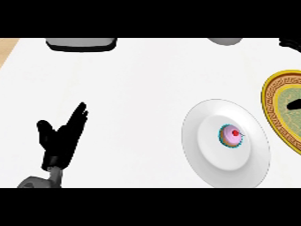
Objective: Pick the cupcake from the plate and place it in the plate
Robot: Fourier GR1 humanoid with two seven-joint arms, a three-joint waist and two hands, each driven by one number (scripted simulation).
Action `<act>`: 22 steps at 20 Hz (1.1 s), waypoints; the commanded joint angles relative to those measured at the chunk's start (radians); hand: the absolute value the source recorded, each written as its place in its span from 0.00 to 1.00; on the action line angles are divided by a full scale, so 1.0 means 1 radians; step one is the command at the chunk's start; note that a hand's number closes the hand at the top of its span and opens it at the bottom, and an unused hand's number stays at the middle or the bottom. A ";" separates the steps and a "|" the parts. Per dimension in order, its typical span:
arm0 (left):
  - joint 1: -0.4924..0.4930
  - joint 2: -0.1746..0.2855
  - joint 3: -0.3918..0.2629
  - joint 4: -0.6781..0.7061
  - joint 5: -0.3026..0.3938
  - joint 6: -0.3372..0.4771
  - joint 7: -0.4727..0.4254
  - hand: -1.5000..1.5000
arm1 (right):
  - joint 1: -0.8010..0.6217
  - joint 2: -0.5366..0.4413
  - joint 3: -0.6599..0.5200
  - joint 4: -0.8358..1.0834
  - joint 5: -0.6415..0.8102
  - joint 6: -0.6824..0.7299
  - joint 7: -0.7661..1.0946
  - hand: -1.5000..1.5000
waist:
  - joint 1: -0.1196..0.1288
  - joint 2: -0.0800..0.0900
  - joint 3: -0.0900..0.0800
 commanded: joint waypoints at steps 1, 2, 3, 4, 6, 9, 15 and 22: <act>0.055 -0.008 -0.015 0.013 0.003 -0.010 0.011 0.50 | 0.004 -0.085 0.100 -0.074 0.123 0.082 -0.045 0.00 | -0.008 -0.002 -0.005; 0.035 0.013 -0.003 0.009 0.007 -0.029 0.016 0.50 | -0.023 -0.114 0.113 -0.090 0.133 0.109 -0.010 0.00 | -0.009 -0.002 -0.005; 0.065 0.037 0.018 -0.001 0.027 -0.050 0.021 0.50 | -0.017 -0.086 0.138 -0.106 0.162 0.076 -0.012 0.00 | -0.002 -0.002 -0.005; 0.031 -0.033 -0.024 -0.005 -0.005 0.006 0.031 0.50 | -0.035 -0.087 0.146 -0.123 0.167 0.091 0.003 0.00 | -0.009 -0.001 -0.005; 0.028 -0.018 -0.008 0.025 -0.007 -0.017 0.025 0.50 | 0.018 -0.090 0.166 -0.177 0.213 0.045 -0.001 0.00 | -0.018 -0.002 -0.004; 0.058 -0.032 -0.003 0.036 -0.035 0.004 -0.010 0.50 | 0.049 -0.071 0.178 -0.291 0.216 0.045 0.129 0.00 | -0.026 -0.005 -0.005; 0.014 -0.033 0.023 0.033 -0.027 -0.037 0.029 0.50 | 0.074 0.045 0.195 -0.379 0.297 -0.013 0.266 0.00 | -0.017 -0.001 -0.005; 0.049 -0.017 0.078 0.052 -0.016 -0.088 -0.010 0.50 | 0.259 0.048 0.213 -0.539 0.376 -0.004 0.318 0.00 | -0.023 -0.003 -0.005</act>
